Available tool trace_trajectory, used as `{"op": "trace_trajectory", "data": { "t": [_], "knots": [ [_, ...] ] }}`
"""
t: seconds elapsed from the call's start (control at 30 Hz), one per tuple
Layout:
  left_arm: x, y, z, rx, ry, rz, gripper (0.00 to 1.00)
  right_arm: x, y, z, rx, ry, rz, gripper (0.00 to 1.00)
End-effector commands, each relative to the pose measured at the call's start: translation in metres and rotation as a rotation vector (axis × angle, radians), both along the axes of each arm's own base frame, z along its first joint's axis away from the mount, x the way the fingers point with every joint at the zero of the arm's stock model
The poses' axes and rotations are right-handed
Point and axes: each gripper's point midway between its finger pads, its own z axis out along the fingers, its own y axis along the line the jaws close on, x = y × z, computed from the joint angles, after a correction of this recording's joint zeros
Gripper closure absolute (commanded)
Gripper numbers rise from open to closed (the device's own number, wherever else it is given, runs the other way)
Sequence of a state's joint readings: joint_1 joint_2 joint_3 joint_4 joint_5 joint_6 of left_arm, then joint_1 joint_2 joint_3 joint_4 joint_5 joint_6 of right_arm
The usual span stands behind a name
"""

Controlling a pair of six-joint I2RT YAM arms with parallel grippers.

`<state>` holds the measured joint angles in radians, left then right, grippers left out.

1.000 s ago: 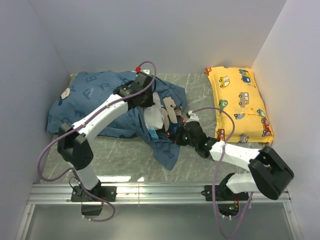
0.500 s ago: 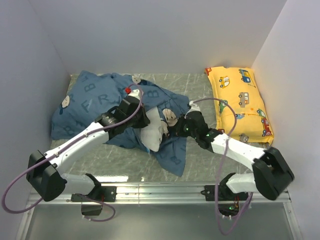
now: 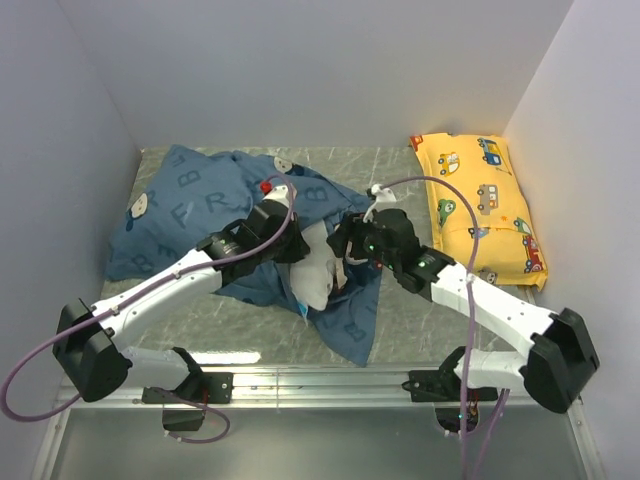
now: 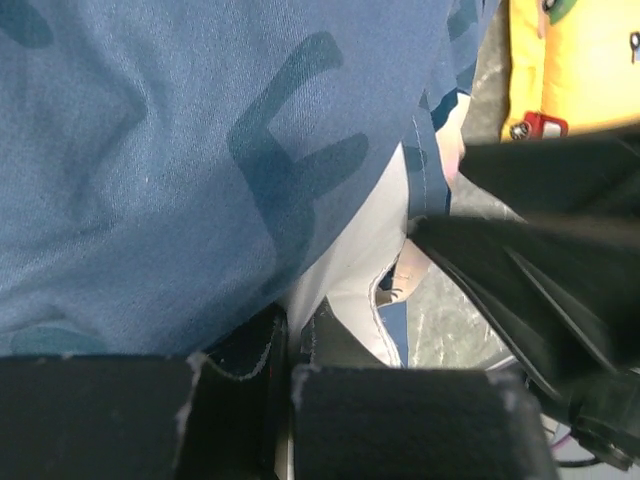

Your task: Remove the pillowcase from the pillow

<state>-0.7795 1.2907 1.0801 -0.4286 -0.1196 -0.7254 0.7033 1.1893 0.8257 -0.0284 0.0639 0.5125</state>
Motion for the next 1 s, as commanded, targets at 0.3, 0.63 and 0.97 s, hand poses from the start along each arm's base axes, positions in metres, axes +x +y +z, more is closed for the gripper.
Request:
{"op": "trace_trajectory", "data": {
  "t": [0.3,0.63,0.97],
  "knots": [
    [-0.055,-0.009,0.039,-0.154,-0.061,-0.097,1.0,0.081,-0.091,0.0,-0.09,0.027,-0.317,0.78],
    [-0.106,0.021,0.092,-0.286,-0.13,-0.201,1.0,0.138,-0.097,-0.023,0.12,0.163,-0.219,0.89],
    [-0.11,0.004,0.193,-0.574,-0.363,-0.285,0.99,0.107,0.041,0.014,0.396,0.229,0.43,0.85]
  ]
}}
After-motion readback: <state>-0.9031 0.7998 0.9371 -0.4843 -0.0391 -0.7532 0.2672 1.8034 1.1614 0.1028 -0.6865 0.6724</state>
